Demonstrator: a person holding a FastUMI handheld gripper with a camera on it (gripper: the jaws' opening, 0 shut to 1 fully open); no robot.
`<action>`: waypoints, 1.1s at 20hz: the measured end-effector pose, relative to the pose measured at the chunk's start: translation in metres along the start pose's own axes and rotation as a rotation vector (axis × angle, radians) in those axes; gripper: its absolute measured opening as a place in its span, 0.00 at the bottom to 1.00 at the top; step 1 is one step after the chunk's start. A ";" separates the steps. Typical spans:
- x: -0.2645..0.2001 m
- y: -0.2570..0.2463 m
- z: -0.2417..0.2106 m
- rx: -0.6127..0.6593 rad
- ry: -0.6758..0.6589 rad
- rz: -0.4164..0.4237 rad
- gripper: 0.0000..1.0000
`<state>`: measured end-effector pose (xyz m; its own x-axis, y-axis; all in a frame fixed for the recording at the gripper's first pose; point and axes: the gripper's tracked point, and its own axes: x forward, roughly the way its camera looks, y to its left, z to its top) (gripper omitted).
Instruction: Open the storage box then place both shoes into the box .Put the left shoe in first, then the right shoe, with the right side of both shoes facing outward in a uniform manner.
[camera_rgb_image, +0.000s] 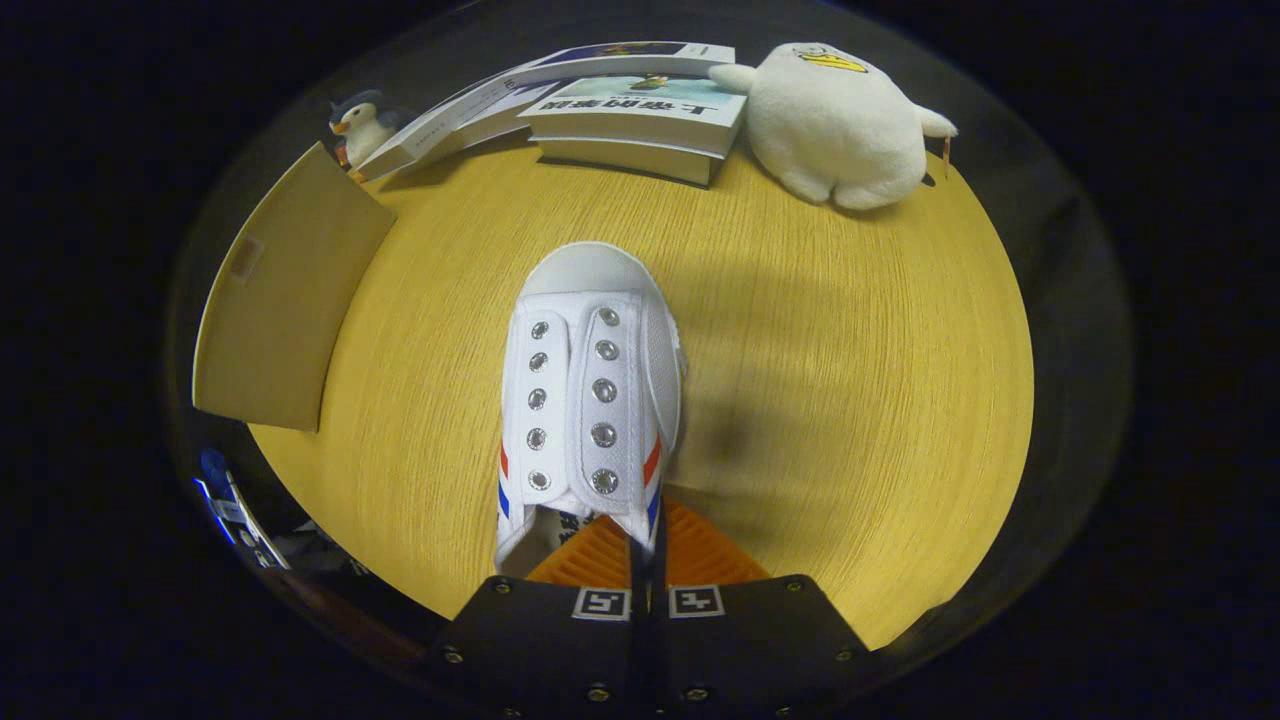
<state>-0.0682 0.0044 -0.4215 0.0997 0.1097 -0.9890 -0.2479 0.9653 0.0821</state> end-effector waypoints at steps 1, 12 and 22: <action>0.000 0.004 -0.001 0.025 0.005 0.029 0.00; -0.051 0.067 0.010 0.084 0.025 0.241 0.00; -0.113 0.124 0.045 0.049 -0.037 0.334 0.00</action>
<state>-0.0673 0.1220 -0.2936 0.0557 0.4296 -0.9013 -0.2259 0.8847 0.4077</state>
